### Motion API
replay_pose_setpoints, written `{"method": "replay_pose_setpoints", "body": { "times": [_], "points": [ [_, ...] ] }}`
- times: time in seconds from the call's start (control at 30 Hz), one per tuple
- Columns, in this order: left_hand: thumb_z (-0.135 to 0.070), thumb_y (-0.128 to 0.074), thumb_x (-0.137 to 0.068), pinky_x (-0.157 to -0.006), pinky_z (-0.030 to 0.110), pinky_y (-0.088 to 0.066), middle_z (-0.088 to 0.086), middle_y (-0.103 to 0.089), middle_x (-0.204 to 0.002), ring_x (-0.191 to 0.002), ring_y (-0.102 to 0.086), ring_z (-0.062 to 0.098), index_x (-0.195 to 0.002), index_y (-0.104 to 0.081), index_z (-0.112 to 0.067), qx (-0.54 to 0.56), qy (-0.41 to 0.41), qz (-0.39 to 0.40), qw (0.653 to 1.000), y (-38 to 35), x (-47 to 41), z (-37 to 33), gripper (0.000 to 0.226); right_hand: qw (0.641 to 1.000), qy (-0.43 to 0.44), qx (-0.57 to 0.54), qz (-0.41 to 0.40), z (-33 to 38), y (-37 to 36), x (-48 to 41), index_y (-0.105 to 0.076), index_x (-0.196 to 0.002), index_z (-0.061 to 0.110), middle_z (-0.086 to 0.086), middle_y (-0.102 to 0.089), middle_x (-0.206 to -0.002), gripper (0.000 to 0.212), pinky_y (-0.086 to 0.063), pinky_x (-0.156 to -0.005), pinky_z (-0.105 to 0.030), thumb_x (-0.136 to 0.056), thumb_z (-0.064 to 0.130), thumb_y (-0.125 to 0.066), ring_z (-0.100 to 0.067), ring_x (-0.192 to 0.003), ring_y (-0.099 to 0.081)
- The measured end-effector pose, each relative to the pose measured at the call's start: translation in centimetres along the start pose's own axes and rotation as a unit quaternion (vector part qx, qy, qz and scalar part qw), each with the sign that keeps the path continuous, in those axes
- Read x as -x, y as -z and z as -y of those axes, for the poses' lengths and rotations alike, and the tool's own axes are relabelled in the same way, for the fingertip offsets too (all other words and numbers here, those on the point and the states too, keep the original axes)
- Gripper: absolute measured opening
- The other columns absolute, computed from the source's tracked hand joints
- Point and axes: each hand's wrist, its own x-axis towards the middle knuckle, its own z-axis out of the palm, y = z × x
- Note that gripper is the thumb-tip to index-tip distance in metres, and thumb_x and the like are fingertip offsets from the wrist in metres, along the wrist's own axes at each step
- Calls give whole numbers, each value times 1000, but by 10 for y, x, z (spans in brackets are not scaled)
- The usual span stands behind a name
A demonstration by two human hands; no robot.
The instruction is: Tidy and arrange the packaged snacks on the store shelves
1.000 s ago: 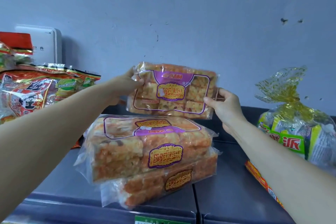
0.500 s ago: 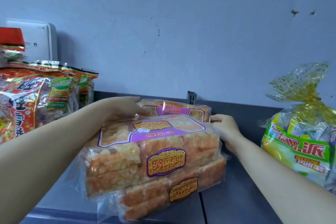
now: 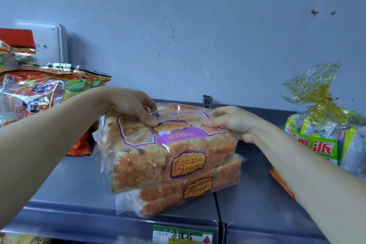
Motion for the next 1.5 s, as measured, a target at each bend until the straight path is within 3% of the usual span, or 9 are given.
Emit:
{"method": "replay_pose_setpoints", "body": {
  "times": [0.13,0.27,0.37,0.5,0.83,1.1,1.2,1.33,1.5],
  "points": [
    [-19,-83,-71,-53,22,-49,3,-67,-83,-66,-63,15,-94,-62,-17,47,-87,-98,990,1,21,-47,31,983,98,-68,-140,2,9,4,-63,-102,13,-6,-70,-92,38,-55,-54,-26,-69,6,-81,-14,-67,-69],
    [-32,-79,-73,-76,29,-39,-7,-64,-98,-88,-59,19,-109,-58,-27,-173,-153,-303,925,-3,17,-82,42,925,236,-86,-286,0,16,3,-57,-90,23,-1,-65,-98,37,-55,-81,-35,-72,-3,-76,-17,-91,-63],
    [-37,-65,-86,-93,35,-34,-5,-65,-115,-107,-59,22,-120,-53,-29,-290,-162,-344,879,-28,-7,-72,38,924,215,-23,-317,-17,18,-6,-53,-85,27,-3,-66,-98,38,-53,-87,-40,-74,-2,-74,-18,-89,-63],
    [-35,-58,-90,-93,39,-37,-5,-57,-131,-120,-51,22,-138,-41,-33,-289,-123,-306,899,-47,-31,-42,51,945,140,53,-291,-38,10,-19,-54,-92,25,2,-66,-98,31,-54,-87,-45,-78,2,-70,-17,-90,-65],
    [-19,-60,-88,-93,39,-26,-7,-53,-133,-118,-43,22,-141,-37,-34,-271,-136,-404,863,-67,-44,-29,59,918,100,214,-320,-43,1,-31,-53,-103,19,3,-64,-103,29,-51,-83,-40,-81,19,-72,-20,-93,-61],
    [-14,-58,-88,-93,42,-37,-4,-50,-133,-121,-43,23,-142,-36,-32,-223,-138,-373,890,-67,-45,-31,61,920,79,220,-315,-53,-2,-27,-50,-103,18,5,-60,-101,26,-47,-75,-35,-86,24,-67,-20,-90,-59],
    [-17,-58,-86,-92,42,-35,-4,-51,-127,-118,-44,22,-138,-42,-29,-201,-150,-403,880,-69,-42,-31,56,927,93,79,-355,-55,-4,-24,-47,-107,16,-1,-60,-106,37,-49,-78,-35,-81,20,-73,-19,-91,-58],
    [-16,-71,-78,-86,43,-45,-2,-56,-113,-107,-52,24,-124,-58,-20,-27,-130,-412,901,-67,-38,-24,48,947,25,-122,-297,-48,-1,-23,-40,-119,15,1,-53,-105,63,-49,-89,-38,-74,34,-80,-16,-93,-55],
    [-1,-78,-70,-68,33,-53,-1,-62,-97,-83,-62,18,-106,-60,-18,248,-108,-415,869,-68,-28,-26,45,980,91,-98,-147,-28,-13,-26,-57,-119,22,5,-66,-115,92,-44,-96,-35,-40,59,-86,-16,-112,-59]
  ]
}}
